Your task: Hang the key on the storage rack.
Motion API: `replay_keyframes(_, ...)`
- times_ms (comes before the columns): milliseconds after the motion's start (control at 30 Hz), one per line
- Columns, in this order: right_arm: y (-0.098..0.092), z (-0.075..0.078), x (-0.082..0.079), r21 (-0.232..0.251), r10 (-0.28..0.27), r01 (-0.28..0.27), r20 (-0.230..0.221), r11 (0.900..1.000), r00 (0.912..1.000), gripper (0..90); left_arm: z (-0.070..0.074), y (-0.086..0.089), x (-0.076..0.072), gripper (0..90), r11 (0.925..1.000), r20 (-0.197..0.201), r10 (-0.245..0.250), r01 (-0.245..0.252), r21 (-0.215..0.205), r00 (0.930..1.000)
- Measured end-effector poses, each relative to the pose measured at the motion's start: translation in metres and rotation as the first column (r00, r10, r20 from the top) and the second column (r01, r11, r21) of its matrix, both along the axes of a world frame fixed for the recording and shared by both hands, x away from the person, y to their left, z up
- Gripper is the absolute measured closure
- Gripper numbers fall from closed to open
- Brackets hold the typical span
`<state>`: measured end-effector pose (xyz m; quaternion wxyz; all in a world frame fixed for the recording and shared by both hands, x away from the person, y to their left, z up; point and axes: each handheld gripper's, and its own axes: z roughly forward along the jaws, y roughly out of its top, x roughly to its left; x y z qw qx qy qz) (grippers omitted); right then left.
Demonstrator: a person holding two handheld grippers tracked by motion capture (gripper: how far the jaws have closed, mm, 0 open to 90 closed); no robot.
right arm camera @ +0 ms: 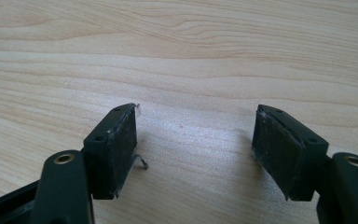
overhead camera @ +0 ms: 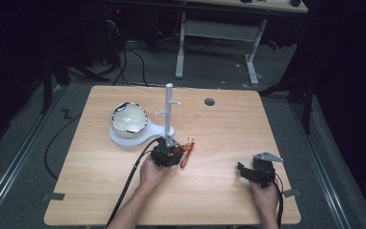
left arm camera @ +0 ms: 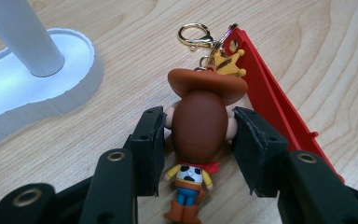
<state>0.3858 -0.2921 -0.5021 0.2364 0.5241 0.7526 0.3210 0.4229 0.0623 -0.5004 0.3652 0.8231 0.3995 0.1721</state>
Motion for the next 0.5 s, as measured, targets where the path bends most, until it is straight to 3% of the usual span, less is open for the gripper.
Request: replay_keyframes(500,-0.0001,0.0000,-0.0001,-0.001,0.001,-0.001,-0.001,1.000,1.0000,31.2,0.0056,0.0037,-0.0044,55.7,0.9988,0.017,-0.022,0.023,-0.044,0.9996)
